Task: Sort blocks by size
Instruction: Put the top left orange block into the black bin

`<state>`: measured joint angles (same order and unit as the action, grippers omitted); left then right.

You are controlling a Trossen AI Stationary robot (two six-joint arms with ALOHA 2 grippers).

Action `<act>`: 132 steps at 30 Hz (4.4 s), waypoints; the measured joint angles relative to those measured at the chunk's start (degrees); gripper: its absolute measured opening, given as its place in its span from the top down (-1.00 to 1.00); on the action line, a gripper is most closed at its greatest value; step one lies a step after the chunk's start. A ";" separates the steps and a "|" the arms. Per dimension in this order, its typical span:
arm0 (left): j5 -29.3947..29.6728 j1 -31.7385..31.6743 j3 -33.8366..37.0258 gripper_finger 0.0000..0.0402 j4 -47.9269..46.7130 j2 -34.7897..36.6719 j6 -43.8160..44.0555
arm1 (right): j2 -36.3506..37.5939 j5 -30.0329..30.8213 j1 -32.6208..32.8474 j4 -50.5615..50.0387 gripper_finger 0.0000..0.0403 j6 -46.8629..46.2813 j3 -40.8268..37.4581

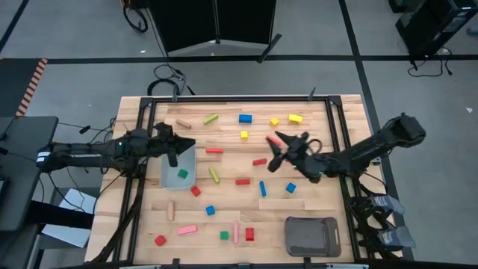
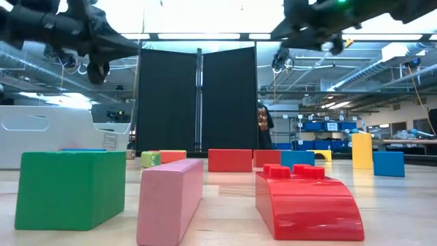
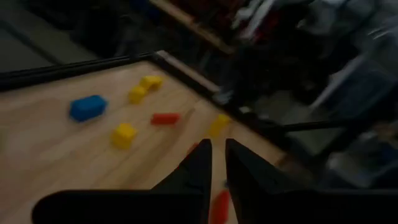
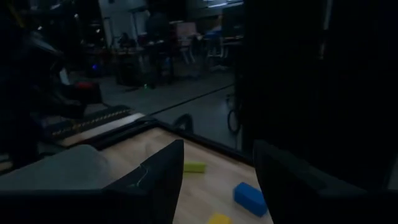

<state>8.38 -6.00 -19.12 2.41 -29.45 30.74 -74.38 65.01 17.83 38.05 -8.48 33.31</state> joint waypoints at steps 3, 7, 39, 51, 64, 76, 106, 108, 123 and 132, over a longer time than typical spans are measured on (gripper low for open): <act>3.53 -0.52 -6.68 0.66 -9.35 -5.07 -1.33 | 4.01 0.16 1.24 0.08 0.00 -0.21 -2.99; 4.01 -3.69 -15.52 0.63 -19.65 -13.20 -2.28 | 6.54 0.06 1.70 -0.42 0.00 -0.27 -5.01; 0.13 -4.39 -44.95 0.62 -18.57 -61.46 -25.25 | 15.11 -11.18 4.03 -8.60 0.04 10.18 -5.28; 3.31 0.35 -34.97 0.62 -22.42 -53.58 -22.50 | 27.00 -10.80 6.20 -28.64 0.04 1.77 -5.25; -2.06 -6.11 -33.92 0.62 -26.49 -55.24 -21.69 | 26.69 -11.61 5.28 -27.36 0.02 2.09 -5.25; -0.46 -14.23 -41.66 0.62 -43.03 -54.44 -29.03 | 26.67 -12.22 5.28 -27.41 0.02 1.68 -5.25; -2.28 -5.77 -41.63 -0.02 -34.36 -70.33 -32.31 | 26.65 -12.66 4.96 -27.51 0.07 2.21 -5.25; -2.31 -5.79 -41.63 -0.02 -34.76 -71.18 -32.75 | 26.65 -12.68 4.96 -27.53 0.06 2.22 -5.25; -2.70 -5.93 -42.07 0.22 -34.19 -75.74 -32.25 | 26.65 -12.68 4.91 -27.70 0.07 2.21 -5.25; -3.06 -5.95 -42.05 0.50 -34.22 -75.83 -31.90 | 26.65 -12.68 4.91 -27.44 0.10 2.20 -5.25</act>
<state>5.32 -11.95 -61.17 -31.81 -105.27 -1.16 -47.72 52.34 22.74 10.61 -6.28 28.05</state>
